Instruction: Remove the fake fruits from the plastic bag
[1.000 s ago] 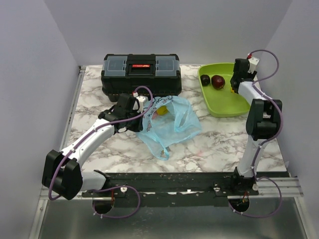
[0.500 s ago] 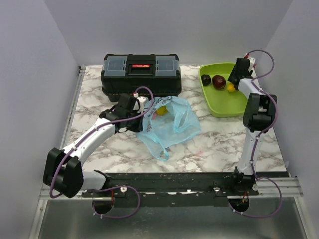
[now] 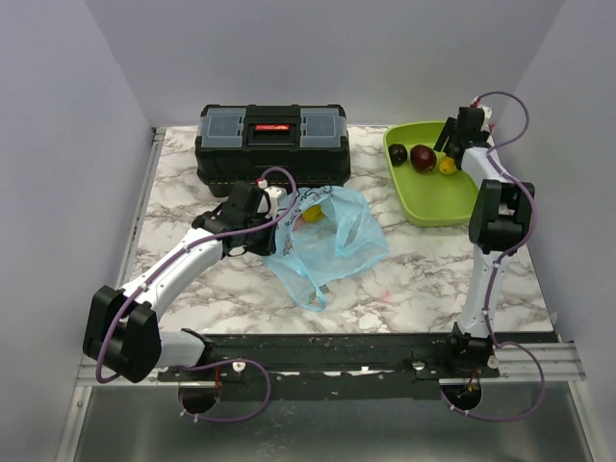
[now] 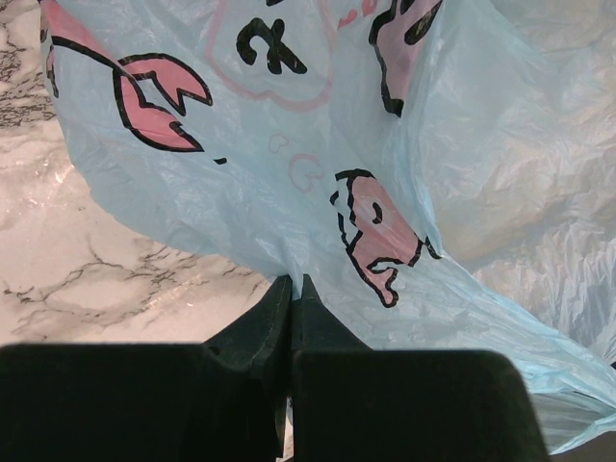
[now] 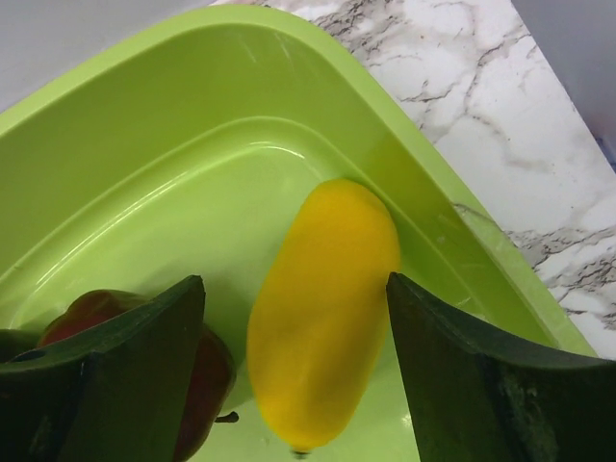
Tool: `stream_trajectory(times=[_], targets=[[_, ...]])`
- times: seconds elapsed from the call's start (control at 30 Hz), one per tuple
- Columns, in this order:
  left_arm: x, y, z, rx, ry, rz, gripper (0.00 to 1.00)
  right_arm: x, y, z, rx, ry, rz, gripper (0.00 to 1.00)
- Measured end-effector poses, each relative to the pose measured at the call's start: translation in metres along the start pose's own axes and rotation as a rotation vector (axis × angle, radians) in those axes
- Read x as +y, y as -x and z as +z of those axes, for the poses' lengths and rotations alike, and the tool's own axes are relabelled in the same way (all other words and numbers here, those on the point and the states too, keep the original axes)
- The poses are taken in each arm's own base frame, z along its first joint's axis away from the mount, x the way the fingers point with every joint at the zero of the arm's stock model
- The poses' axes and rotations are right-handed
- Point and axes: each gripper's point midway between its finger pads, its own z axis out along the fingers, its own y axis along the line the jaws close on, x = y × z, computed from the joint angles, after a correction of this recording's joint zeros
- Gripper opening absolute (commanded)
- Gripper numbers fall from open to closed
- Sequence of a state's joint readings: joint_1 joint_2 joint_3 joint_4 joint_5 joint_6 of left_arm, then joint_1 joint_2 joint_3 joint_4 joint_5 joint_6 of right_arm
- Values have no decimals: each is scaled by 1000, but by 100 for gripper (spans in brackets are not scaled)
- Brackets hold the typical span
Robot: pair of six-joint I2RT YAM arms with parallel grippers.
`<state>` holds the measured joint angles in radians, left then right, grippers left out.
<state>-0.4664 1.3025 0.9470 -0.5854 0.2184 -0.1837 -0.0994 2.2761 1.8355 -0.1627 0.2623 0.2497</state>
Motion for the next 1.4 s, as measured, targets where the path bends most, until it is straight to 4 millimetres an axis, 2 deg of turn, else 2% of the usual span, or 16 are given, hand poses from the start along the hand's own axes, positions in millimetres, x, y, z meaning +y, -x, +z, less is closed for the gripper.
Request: stream_trajectory(times=[0.2, 0.33, 0.57, 0.7, 0.87, 1.0, 1.17, 1.27, 1.4], targets=[[0, 0, 0, 0, 0, 0, 0, -1, -6, -3, 29, -2, 0, 79], [0, 0, 0, 0, -1, 0, 0, 0, -3, -16, 42, 11, 20, 78], [0, 0, 0, -1, -1, 0, 0, -1, -6, -79, 47, 87, 99, 75], [-1, 0, 0, 0, -3, 0, 0, -1, -26, -112, 64, 152, 146, 75], [-1, 0, 0, 0, -6, 0, 0, -5, -63, -140, 119, 189, 160, 75], [-2, 0, 0, 0, -12, 0, 0, -2, -74, -167, 129, 245, 165, 75], [-4, 0, -1, -2, -20, 1, 0, 18, -60, -212, 71, 354, 173, 75], [-4, 0, -1, -2, -23, 1, 0, 50, -54, -247, 34, 461, 161, 75], [-5, 0, -1, -1, -26, 1, 0, 100, -61, -296, 27, 614, 127, 75]])
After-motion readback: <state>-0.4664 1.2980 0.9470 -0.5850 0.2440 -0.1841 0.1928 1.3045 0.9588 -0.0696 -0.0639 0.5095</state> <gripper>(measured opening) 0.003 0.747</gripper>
